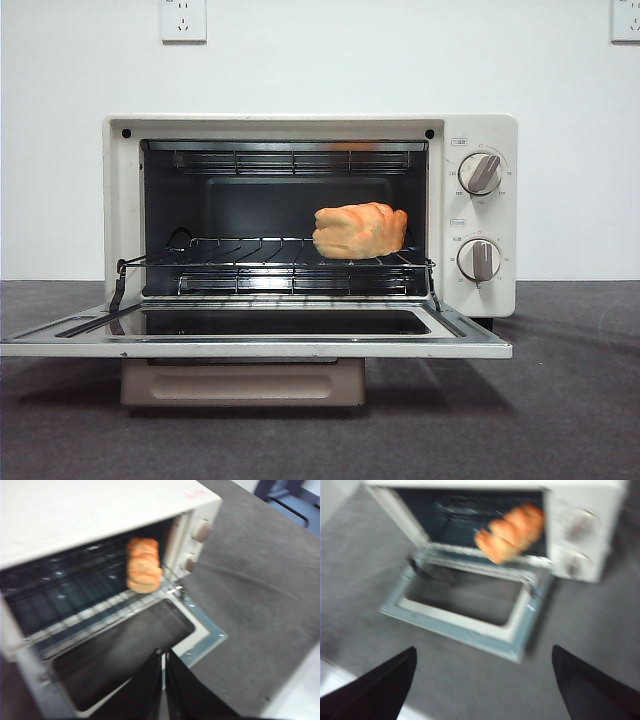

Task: The left arm flap open the oven, the right arm pick bread and place it into oven, the left arm flap close the oven

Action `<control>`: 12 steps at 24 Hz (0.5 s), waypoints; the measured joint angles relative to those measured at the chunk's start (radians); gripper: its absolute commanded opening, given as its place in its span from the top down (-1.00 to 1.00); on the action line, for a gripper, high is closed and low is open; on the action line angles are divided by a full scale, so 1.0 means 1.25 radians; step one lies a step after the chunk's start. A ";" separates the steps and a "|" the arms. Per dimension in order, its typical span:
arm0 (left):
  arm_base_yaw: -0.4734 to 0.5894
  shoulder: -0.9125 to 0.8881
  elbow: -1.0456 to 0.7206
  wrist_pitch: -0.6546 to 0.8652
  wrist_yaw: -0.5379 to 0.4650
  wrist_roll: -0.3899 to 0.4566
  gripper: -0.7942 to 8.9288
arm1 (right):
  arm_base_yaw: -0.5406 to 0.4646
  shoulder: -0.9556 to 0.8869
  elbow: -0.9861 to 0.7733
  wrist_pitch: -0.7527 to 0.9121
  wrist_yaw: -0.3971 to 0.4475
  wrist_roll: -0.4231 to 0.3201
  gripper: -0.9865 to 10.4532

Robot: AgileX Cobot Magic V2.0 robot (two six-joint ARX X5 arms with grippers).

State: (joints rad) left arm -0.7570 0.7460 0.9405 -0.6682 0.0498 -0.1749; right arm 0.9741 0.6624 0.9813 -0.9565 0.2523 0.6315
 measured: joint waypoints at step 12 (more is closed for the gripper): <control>0.363 0.092 -0.016 0.001 0.345 -0.080 0.81 | 0.011 -0.241 0.000 -0.215 0.032 0.045 0.07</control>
State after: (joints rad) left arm -0.3031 0.8608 0.9199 -0.6666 0.4809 -0.2749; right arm 0.9882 0.3607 0.9813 -1.2259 0.2920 0.6884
